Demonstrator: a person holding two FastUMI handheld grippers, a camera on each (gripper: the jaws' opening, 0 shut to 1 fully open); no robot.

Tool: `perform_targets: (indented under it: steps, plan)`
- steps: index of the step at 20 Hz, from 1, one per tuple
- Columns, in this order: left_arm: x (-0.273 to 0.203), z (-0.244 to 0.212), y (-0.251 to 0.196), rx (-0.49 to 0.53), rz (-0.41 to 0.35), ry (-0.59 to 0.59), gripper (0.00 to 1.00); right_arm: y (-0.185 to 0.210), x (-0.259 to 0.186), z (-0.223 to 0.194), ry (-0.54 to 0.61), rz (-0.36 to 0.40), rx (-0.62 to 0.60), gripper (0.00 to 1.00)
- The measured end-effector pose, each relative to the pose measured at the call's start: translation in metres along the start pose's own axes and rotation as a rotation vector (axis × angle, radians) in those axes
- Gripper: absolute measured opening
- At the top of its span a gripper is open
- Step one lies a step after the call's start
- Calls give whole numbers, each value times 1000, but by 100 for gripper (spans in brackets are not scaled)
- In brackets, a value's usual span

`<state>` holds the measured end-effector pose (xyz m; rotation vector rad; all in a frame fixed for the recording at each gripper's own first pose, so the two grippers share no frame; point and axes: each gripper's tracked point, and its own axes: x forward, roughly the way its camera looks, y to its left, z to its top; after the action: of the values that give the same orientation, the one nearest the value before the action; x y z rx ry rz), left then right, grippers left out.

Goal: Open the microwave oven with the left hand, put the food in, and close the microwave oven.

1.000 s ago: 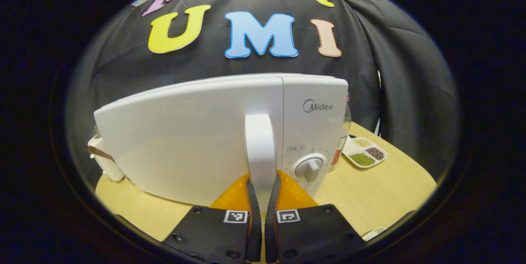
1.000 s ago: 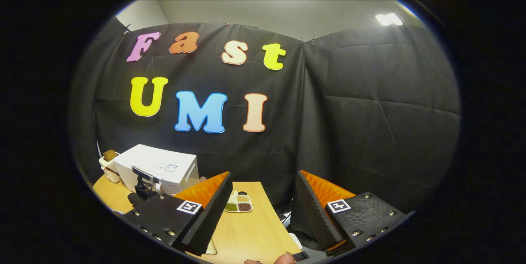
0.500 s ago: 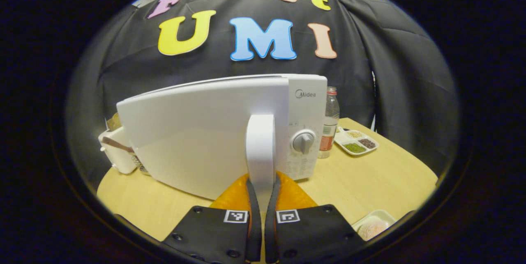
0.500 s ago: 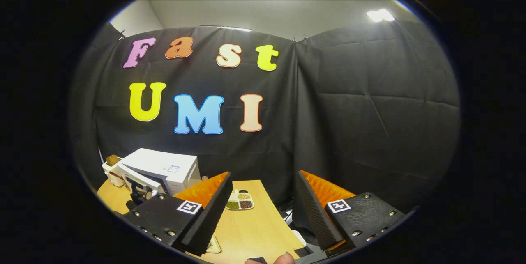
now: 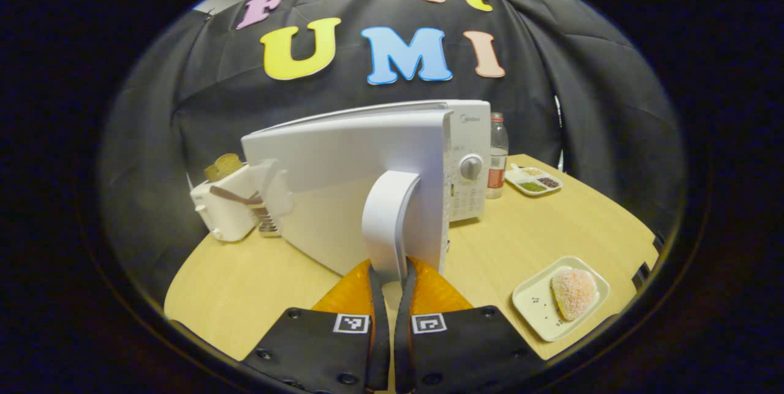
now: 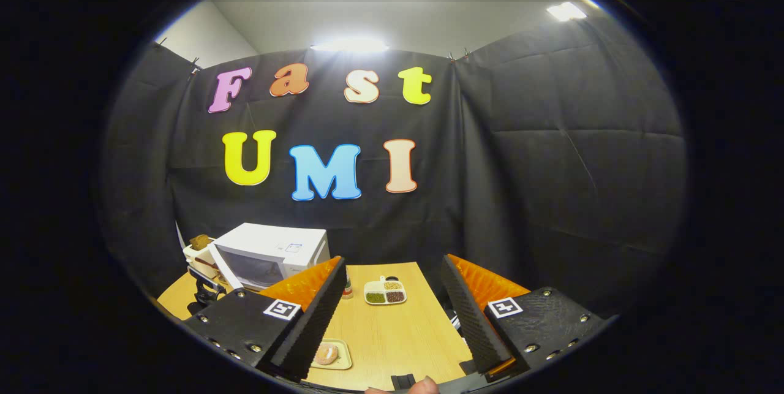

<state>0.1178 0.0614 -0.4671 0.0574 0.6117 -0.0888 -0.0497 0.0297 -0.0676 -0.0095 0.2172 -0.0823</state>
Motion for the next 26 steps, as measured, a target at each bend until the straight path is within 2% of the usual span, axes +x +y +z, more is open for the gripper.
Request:
perform_targets:
  steps: [5, 7, 8, 10, 15, 19, 22, 24, 26]
  plan:
    - [-41, -28, 63, 4, 118, 58, 11, 1, -40, -25, 16, 37, 30, 95]
    - [-53, -39, 91, 0, 162, 92, 9, -1, -49, -38, 41, 31, 58, 95]
    - [-57, -43, 101, -14, 168, 101, 11, -1, -54, -42, 55, 28, 71, 95]
    - [-62, -47, 112, -28, 151, 95, 9, -3, -60, -49, 77, 7, 77, 95]
    - [-65, -52, 127, 42, 66, 62, 11, -4, -63, -55, 104, -94, 83, 95]
    - [-70, -56, 144, 59, -21, 61, 17, 33, -52, -63, 127, -109, 116, 95]
    - [-74, -62, 161, 45, -68, 72, 22, 68, -44, -66, 133, -91, 121, 95]
    - [-78, -66, 173, 37, -88, 76, 28, 86, -36, -75, 157, -81, 121, 95]
    - [-82, -68, 190, 46, -76, 70, 33, 103, -30, -78, 176, -65, 130, 95]
